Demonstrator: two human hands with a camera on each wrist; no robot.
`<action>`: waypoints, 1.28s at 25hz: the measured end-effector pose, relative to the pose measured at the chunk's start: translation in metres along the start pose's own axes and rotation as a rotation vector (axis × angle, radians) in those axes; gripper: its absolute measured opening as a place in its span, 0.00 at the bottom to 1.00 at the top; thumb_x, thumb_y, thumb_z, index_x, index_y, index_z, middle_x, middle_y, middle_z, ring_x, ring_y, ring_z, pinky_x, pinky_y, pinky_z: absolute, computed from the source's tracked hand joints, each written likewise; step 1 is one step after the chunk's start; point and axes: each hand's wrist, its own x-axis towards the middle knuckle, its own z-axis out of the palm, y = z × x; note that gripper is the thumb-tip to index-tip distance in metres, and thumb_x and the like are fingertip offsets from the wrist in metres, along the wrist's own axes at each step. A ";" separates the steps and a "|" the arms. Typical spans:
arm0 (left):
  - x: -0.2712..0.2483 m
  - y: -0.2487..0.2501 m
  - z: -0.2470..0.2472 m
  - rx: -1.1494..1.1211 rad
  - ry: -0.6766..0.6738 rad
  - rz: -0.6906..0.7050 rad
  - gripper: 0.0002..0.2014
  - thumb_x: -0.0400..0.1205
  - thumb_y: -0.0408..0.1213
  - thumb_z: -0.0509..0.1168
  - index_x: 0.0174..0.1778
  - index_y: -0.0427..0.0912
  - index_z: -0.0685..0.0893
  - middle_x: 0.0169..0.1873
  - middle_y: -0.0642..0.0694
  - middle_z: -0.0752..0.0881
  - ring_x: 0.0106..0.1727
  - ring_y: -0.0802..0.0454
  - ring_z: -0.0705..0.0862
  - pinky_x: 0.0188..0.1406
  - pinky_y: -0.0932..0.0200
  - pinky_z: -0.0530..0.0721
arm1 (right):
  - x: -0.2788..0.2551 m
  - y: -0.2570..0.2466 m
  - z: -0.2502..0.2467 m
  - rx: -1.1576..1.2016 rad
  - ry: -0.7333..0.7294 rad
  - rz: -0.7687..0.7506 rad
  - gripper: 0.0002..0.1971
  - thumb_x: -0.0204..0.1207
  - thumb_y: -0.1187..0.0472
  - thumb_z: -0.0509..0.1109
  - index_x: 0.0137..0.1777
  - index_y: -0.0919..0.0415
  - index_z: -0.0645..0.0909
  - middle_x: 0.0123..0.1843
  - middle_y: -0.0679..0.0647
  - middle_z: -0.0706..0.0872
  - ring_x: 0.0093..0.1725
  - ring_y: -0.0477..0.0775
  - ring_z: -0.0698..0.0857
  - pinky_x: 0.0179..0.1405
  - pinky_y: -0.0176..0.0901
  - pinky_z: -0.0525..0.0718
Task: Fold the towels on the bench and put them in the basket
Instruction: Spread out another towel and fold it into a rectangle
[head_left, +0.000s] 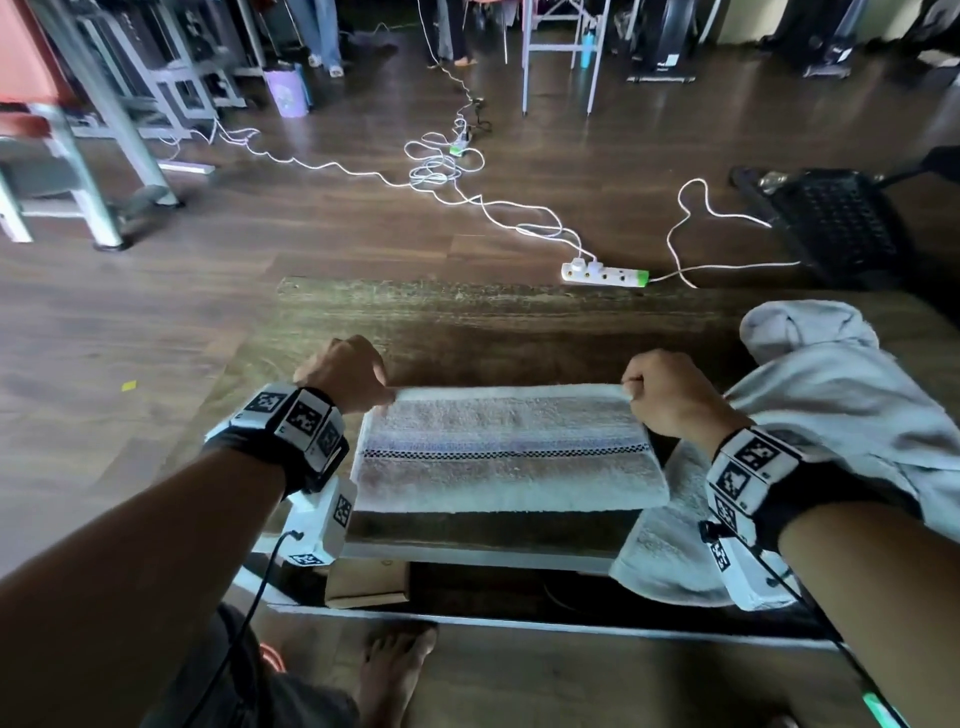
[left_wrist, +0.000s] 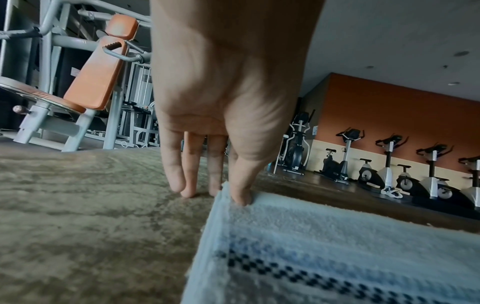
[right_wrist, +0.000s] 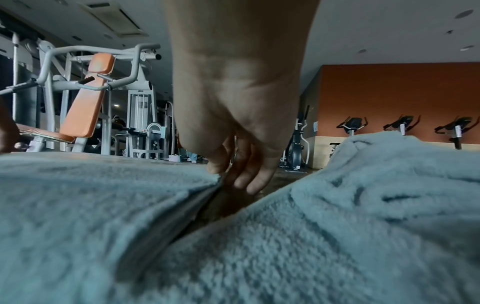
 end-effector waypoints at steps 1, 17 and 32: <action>0.001 -0.002 0.001 -0.001 -0.009 0.022 0.07 0.71 0.42 0.79 0.32 0.54 0.86 0.39 0.49 0.90 0.42 0.51 0.88 0.47 0.53 0.89 | 0.001 0.000 0.003 0.000 0.015 -0.010 0.08 0.78 0.68 0.68 0.39 0.58 0.85 0.42 0.54 0.89 0.45 0.57 0.87 0.43 0.45 0.82; -0.030 0.016 -0.070 -0.010 0.378 0.019 0.10 0.77 0.56 0.70 0.39 0.55 0.82 0.38 0.53 0.86 0.39 0.47 0.85 0.42 0.51 0.88 | -0.020 -0.027 -0.064 0.103 0.375 -0.165 0.05 0.75 0.65 0.70 0.42 0.53 0.80 0.36 0.49 0.82 0.39 0.57 0.82 0.37 0.45 0.80; -0.107 0.037 -0.040 0.163 -0.237 -0.074 0.18 0.82 0.45 0.67 0.32 0.37 0.79 0.30 0.46 0.82 0.28 0.52 0.79 0.33 0.62 0.78 | -0.135 0.023 -0.016 0.089 0.046 0.025 0.03 0.77 0.56 0.73 0.43 0.47 0.83 0.42 0.39 0.85 0.47 0.49 0.86 0.51 0.52 0.87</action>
